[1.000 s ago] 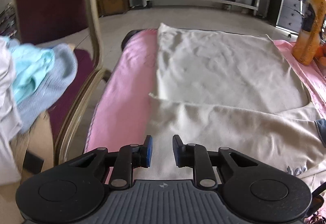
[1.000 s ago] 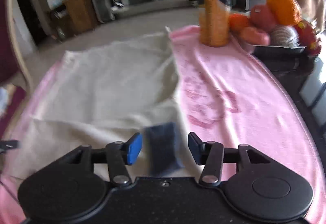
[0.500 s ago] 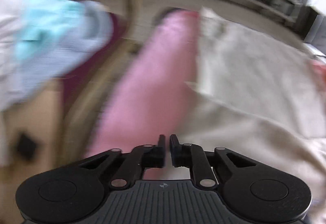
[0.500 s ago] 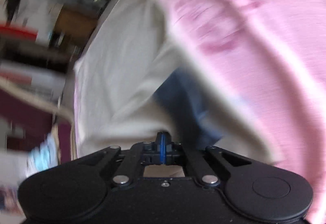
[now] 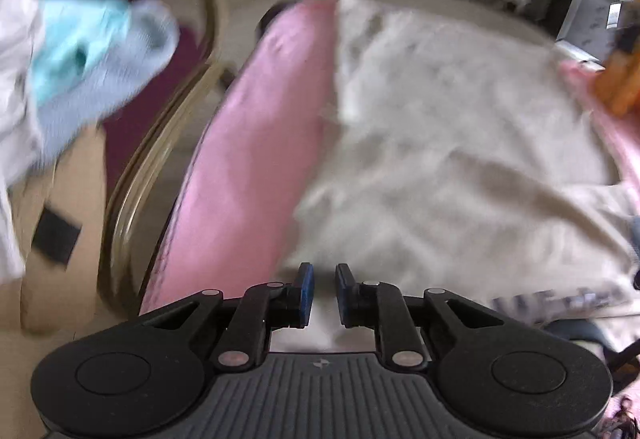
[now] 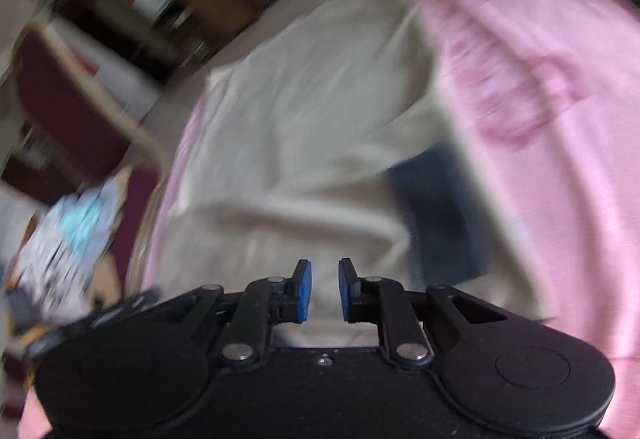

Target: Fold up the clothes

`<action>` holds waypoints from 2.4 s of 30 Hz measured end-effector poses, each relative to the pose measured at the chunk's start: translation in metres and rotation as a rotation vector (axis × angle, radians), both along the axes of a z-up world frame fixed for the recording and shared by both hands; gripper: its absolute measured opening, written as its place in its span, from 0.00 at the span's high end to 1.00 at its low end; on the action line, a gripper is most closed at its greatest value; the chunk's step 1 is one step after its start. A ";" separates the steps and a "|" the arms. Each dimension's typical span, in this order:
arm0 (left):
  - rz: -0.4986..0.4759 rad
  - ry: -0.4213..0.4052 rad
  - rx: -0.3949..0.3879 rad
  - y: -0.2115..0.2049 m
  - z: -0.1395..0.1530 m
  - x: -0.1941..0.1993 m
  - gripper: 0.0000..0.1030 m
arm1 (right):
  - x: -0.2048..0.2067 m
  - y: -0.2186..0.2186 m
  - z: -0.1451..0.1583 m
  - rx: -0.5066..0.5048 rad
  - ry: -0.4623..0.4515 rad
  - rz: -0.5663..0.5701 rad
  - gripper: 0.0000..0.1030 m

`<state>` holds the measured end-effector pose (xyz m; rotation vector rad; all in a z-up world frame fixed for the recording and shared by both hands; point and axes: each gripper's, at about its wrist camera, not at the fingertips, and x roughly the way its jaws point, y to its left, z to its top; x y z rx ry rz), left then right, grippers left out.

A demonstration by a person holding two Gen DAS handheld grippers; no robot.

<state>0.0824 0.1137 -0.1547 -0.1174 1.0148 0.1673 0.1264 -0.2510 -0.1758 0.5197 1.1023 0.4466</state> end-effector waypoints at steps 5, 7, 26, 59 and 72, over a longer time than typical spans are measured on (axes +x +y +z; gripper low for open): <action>0.147 0.048 0.001 0.035 -0.003 -0.008 0.73 | 0.006 -0.016 -0.017 -0.057 0.106 -0.098 1.00; 0.171 0.065 0.032 0.040 -0.002 -0.014 0.88 | 0.002 -0.031 -0.016 -0.063 0.134 -0.163 1.00; -0.293 -0.136 -0.091 -0.054 0.021 0.055 0.88 | 0.039 0.027 0.012 0.073 -0.128 0.053 0.86; -0.046 -0.096 -0.012 -0.017 -0.004 0.049 0.78 | 0.031 0.003 0.006 -0.022 -0.012 -0.069 0.86; 0.001 -0.049 0.113 -0.001 0.027 -0.004 0.81 | -0.016 -0.038 0.044 -0.243 -0.025 -0.251 0.81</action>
